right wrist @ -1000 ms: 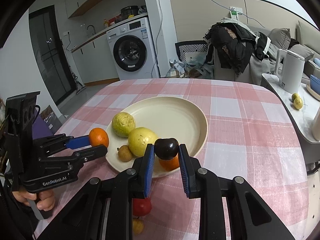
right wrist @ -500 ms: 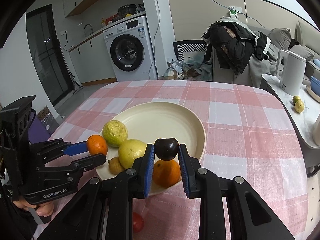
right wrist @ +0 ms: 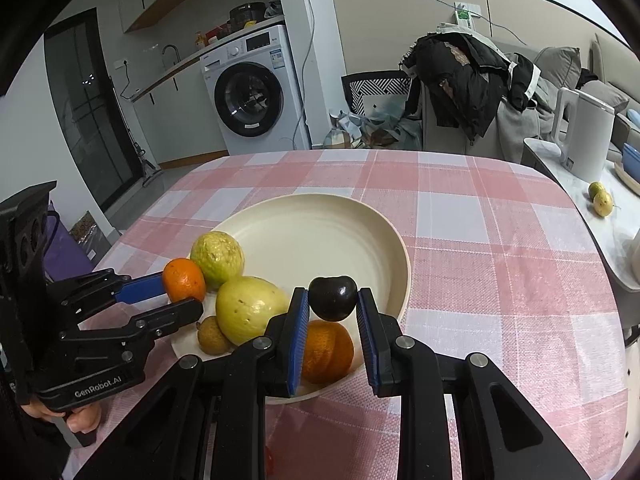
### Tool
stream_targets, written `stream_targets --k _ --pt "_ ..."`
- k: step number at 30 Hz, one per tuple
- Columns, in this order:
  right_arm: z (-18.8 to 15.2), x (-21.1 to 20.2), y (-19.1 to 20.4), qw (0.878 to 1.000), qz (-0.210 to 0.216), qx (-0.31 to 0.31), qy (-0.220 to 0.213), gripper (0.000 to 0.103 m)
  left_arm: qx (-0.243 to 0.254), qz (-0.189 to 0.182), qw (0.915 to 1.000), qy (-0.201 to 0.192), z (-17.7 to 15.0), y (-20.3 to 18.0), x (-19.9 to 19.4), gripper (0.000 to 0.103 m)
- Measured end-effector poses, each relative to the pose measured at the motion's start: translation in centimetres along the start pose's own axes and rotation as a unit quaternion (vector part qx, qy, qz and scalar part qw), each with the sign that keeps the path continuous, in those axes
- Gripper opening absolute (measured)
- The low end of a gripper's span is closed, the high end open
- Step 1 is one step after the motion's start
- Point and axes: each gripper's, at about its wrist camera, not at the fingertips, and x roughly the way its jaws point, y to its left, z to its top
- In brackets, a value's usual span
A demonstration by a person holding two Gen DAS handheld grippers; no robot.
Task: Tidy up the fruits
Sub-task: 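Lift and carry the orange and plum over the cream plate, then lower both fruits onto the plate and open both grippers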
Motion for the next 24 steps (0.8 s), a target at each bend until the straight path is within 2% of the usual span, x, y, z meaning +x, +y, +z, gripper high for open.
stream_targets --k 12,14,17,20,21,24 --pt "-0.1 0.7 -0.2 1.0 -0.003 0.003 0.007 0.025 -0.006 -0.004 1.0 -0.004 -0.1 -0.1 0.0 0.036" --pt "0.0 0.7 -0.2 1.0 -0.002 0.004 0.007 0.028 -0.013 -0.005 0.9999 -0.007 -0.2 -0.1 -0.2 0.036" --pt "0.0 0.5 -0.1 1.0 -0.012 0.0 0.004 0.039 -0.016 0.006 0.9998 -0.01 -0.3 0.0 -0.7 0.036" --pt "-0.2 -0.1 -0.1 1.0 -0.023 -0.004 -0.001 0.044 -0.024 0.005 0.9996 -0.013 -0.5 0.2 -1.4 0.041" --pt "-0.2 -0.3 -0.1 1.0 -0.024 -0.004 -0.002 0.049 -0.027 0.007 0.9995 -0.017 -0.5 0.2 -1.8 0.042" --pt "-0.4 -1.2 0.0 0.999 -0.03 -0.007 -0.007 0.056 -0.028 0.014 0.9991 -0.027 -0.5 0.2 -3.1 0.058"
